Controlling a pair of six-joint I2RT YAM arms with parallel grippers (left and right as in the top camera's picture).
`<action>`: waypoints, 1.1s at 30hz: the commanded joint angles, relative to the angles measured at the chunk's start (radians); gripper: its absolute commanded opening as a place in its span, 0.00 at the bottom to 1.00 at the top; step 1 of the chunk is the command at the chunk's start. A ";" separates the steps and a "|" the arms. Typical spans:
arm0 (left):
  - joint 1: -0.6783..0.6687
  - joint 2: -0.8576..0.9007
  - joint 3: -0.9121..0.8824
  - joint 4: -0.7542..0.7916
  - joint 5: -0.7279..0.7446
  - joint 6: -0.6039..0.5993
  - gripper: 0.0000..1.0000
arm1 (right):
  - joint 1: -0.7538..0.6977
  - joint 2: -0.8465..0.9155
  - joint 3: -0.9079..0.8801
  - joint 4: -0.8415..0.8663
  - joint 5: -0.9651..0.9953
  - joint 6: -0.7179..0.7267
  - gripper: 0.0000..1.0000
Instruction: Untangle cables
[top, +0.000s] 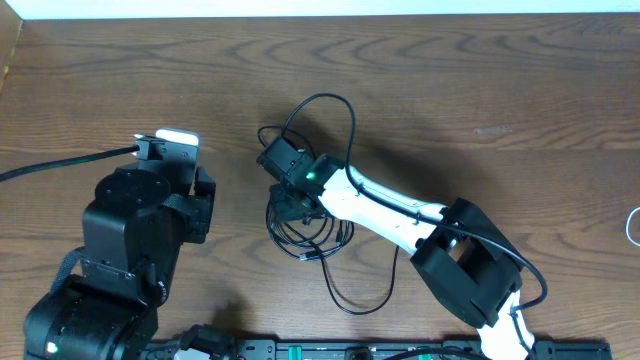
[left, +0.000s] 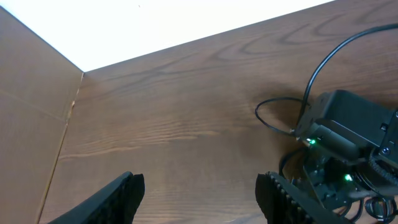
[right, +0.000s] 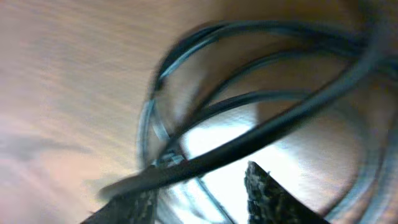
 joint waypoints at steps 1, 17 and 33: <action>0.003 -0.001 0.013 -0.001 -0.003 -0.009 0.63 | 0.006 -0.021 0.000 0.003 -0.090 -0.027 0.60; 0.003 -0.001 0.013 -0.001 -0.003 -0.009 0.63 | 0.050 -0.079 0.000 -0.006 -0.091 0.051 0.79; 0.003 -0.001 0.013 -0.001 -0.002 -0.010 0.64 | 0.055 -0.079 0.000 0.048 0.191 0.087 0.74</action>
